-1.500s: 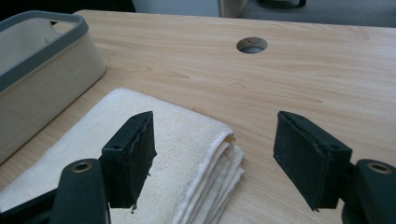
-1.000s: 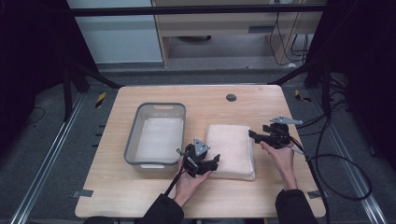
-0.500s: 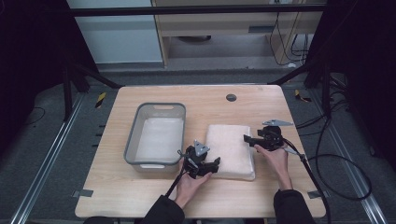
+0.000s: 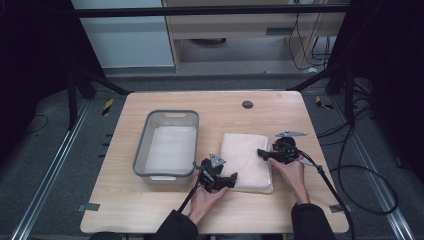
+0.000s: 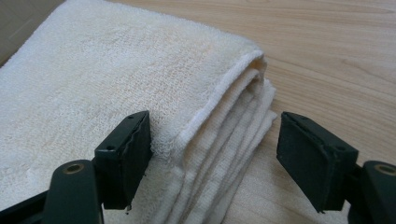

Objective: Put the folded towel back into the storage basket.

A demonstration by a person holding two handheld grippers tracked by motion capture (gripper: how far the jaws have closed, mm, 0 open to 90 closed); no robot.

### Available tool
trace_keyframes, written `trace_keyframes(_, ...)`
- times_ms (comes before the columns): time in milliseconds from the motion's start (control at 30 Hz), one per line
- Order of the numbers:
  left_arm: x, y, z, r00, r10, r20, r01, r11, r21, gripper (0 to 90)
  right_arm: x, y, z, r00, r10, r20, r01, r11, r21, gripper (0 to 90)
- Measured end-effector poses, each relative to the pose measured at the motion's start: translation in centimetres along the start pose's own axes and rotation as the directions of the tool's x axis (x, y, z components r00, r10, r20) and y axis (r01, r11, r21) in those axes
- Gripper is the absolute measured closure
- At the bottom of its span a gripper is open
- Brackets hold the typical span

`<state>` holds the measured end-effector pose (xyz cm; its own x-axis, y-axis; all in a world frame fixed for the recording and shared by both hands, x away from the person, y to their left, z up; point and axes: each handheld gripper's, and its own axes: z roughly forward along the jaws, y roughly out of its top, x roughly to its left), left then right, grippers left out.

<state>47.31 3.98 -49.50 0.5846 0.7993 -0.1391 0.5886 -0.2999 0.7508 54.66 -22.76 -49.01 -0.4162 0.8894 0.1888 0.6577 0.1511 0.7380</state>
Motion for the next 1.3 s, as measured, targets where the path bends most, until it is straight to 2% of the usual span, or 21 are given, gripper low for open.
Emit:
trace_keyframes(133,0.16,-0.07,0.24,0.9998,-0.017,0.013,0.016,0.9998,0.009,27.0,-0.07,-0.13,0.31,0.9998,0.021,-0.005,-0.02,1.0,0.02,26.6)
trace_keyframes(267,0.08,-0.14,0.4,0.9999,-0.012,0.009,0.012,0.9999,0.01,27.4,-0.3,-0.31,0.59,0.9963,0.083,-0.024,-0.082,0.996,0.038,26.8)
trace_keyframes(333,0.11,-0.15,0.45,0.9999,-0.013,0.011,0.013,0.9999,0.011,27.4,-0.47,-0.34,0.69,0.9945,0.098,-0.035,-0.097,0.994,0.044,27.3)
trace_keyframes(567,0.36,-0.26,0.7,0.9988,-0.039,0.031,0.038,0.9992,0.015,27.6,-0.42,-0.37,0.75,0.9934,0.102,-0.052,-0.1,0.994,0.047,33.2)
trace_keyframes(600,0.39,-0.27,0.71,0.9986,-0.042,0.034,0.041,0.999,0.016,27.6,-0.39,-0.35,0.73,0.9912,0.116,-0.063,-0.113,0.992,0.051,36.7)
trace_keyframes(800,0.41,-0.27,0.71,0.9984,-0.041,0.039,0.04,0.9991,0.017,28.4,-0.37,-0.3,0.72,0.9859,0.143,-0.087,-0.138,0.988,0.065,44.0)
trace_keyframes(1067,0.32,-0.22,0.61,0.9968,-0.058,0.055,0.057,0.998,0.026,34.5,-0.45,-0.23,0.74,0.9754,0.183,-0.122,-0.174,0.981,0.086,53.9)
trace_keyframes(1300,0.29,-0.05,0.45,0.995,-0.072,0.069,0.069,0.9967,0.044,42.5,-0.29,-0.23,0.68,0.9744,0.179,-0.136,-0.17,0.982,0.079,60.4)
